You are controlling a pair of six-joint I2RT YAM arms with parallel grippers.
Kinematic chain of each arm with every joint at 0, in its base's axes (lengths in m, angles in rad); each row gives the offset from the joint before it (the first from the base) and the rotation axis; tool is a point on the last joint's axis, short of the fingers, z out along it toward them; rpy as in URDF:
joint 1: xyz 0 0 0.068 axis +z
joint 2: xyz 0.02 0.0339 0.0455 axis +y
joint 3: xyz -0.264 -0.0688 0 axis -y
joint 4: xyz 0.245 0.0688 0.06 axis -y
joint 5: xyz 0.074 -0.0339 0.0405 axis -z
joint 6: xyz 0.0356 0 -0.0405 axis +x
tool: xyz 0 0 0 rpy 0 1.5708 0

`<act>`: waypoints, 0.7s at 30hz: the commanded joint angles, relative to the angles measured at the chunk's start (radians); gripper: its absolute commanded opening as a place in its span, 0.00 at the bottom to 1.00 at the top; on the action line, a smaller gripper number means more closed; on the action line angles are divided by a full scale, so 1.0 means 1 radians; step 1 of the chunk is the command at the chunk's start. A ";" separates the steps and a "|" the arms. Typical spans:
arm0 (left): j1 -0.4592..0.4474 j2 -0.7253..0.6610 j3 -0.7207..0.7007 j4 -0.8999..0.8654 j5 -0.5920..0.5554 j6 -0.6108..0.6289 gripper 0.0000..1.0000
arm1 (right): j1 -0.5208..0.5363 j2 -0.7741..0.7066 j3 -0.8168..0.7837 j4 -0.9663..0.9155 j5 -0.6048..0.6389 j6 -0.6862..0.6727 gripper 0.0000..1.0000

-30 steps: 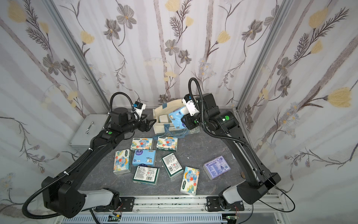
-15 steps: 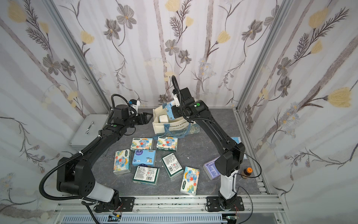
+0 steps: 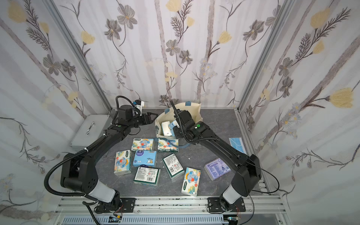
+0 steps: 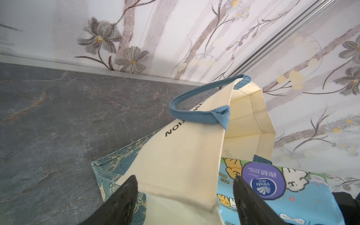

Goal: Put tissues into the canvas bag
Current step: Adjust the canvas bag at the center of the board.

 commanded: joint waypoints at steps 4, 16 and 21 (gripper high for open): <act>-0.011 -0.026 0.008 0.036 0.127 0.086 0.71 | 0.057 -0.072 -0.118 0.114 0.052 0.084 0.32; -0.162 -0.170 0.021 -0.252 0.015 0.561 0.67 | 0.058 -0.094 -0.097 0.088 0.071 0.070 0.33; -0.192 -0.145 0.039 -0.294 -0.191 0.603 0.68 | 0.059 -0.096 -0.106 0.088 0.066 0.074 0.32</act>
